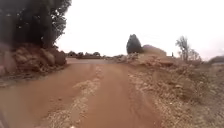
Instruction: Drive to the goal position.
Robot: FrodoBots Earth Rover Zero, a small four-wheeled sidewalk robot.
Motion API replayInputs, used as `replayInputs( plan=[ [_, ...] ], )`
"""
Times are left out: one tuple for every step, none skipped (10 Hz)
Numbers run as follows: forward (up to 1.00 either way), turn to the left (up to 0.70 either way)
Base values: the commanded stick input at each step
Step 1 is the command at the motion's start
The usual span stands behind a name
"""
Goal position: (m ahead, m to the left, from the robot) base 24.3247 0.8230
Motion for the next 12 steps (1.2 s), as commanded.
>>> replayInputs(
  plan=[
    [0.50, 0.00],
    [0.50, 0.00],
    [0.50, 0.00],
    [0.50, 0.00],
    [0.50, 0.00],
    [0.50, 0.00],
    [0.50, 0.00],
    [0.50, 0.00],
    [0.50, 0.00],
    [0.50, 0.00],
    [0.50, 0.00],
    [0.50, 0.00]
  ],
)
